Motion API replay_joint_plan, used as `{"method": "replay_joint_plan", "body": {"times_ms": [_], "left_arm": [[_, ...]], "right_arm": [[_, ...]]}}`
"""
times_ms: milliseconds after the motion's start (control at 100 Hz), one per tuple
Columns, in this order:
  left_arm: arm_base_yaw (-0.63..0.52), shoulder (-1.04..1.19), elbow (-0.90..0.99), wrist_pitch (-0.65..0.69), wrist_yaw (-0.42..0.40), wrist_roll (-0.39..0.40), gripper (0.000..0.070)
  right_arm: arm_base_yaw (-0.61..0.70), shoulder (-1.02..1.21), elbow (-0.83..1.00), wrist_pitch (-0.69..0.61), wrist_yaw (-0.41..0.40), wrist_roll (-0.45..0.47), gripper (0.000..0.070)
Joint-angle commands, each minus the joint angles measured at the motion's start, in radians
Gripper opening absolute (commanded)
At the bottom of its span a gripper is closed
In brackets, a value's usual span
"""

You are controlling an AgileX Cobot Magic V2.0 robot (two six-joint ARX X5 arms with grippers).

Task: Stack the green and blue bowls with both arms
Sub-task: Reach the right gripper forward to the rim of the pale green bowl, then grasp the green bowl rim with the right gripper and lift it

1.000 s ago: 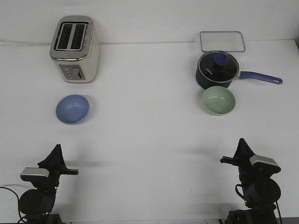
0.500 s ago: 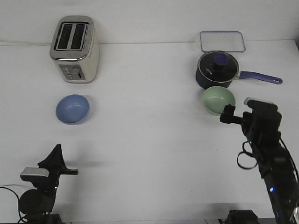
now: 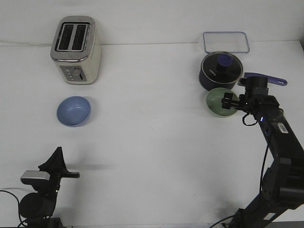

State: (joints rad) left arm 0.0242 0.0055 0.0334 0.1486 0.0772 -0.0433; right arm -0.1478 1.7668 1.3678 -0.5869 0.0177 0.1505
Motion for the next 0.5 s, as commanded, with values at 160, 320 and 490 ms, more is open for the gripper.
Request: {"method": "replay_joint_plan", "body": {"times_ms": [160, 320, 490], "left_arm": [[0.002, -0.001, -0.019, 0.01, -0.003, -0.002, 0.0015], [0.002, -0.001, -0.019, 0.01, -0.003, -0.002, 0.0015], [0.002, -0.001, -0.019, 0.009, -0.003, -0.002, 0.0015]], "right_arm": [[-0.005, 0.125, 0.04, 0.026, -0.079, -0.02, 0.0342], [-0.005, 0.13, 0.04, 0.026, -0.097, -0.016, 0.0002], [-0.005, 0.064, 0.042, 0.013, -0.116, -0.016, 0.0002]]}}
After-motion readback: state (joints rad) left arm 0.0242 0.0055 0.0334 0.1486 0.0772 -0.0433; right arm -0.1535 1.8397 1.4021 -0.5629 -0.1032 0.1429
